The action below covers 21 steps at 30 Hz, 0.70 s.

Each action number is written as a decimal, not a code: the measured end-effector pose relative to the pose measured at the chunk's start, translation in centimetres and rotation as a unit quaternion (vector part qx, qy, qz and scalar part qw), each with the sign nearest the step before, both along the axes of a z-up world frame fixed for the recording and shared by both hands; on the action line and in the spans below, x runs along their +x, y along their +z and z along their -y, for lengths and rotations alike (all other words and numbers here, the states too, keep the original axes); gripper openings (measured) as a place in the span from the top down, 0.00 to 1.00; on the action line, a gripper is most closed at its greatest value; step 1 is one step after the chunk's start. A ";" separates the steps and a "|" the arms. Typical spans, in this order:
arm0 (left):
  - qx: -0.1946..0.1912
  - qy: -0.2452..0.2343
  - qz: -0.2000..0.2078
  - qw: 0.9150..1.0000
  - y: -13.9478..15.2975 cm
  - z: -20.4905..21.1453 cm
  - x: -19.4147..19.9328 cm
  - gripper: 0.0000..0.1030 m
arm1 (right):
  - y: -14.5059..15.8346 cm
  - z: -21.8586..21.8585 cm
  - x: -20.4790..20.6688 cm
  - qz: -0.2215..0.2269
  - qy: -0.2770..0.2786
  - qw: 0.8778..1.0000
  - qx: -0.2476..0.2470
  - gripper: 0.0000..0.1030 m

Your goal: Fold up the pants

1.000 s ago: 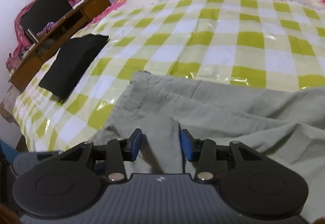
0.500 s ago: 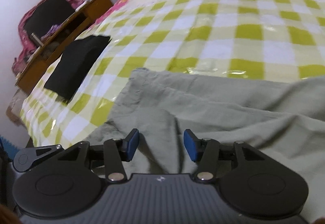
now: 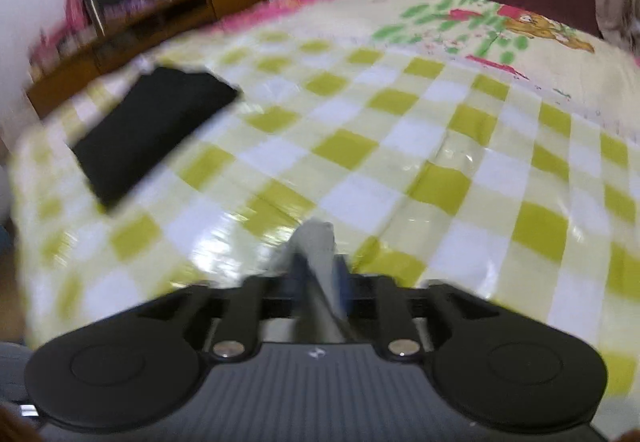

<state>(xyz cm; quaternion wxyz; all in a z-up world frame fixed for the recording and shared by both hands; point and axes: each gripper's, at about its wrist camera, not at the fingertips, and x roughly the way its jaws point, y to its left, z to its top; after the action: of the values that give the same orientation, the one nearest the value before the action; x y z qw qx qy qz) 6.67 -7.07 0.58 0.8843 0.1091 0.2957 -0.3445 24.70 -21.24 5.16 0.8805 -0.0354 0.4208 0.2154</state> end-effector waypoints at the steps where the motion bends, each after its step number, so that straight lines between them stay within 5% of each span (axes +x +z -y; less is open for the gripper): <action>1: 0.003 -0.002 0.002 1.000 0.1 0.0 -0.2 0.56 | -0.5 -0.3 0.5 -0.003 -0.003 1.000 -0.012 0.46; 7: 0.012 -0.007 0.015 1.000 0.8 0.1 -0.7 0.56 | 0.3 0.2 -2.7 0.034 0.003 0.999 0.022 0.48; 12: 0.025 0.000 0.022 0.999 1.4 -1.0 -1.5 0.56 | 1.4 0.6 -8.9 0.102 0.026 0.994 -0.028 0.48; 16: 0.040 0.019 0.008 0.999 1.1 -2.4 -2.6 0.56 | -0.3 -0.7 -12.3 0.096 0.069 0.992 -0.052 0.49; 21: 0.041 0.039 -0.004 0.998 1.0 -3.2 -3.6 0.56 | -3.7 -2.8 -11.7 0.071 0.066 0.991 -0.088 0.50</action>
<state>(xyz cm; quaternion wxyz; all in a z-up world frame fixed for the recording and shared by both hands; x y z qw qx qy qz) 3.06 -3.83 1.60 0.8907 0.1321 0.3174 -0.2974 12.96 -18.49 1.43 0.8855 -0.1559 0.3713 0.2318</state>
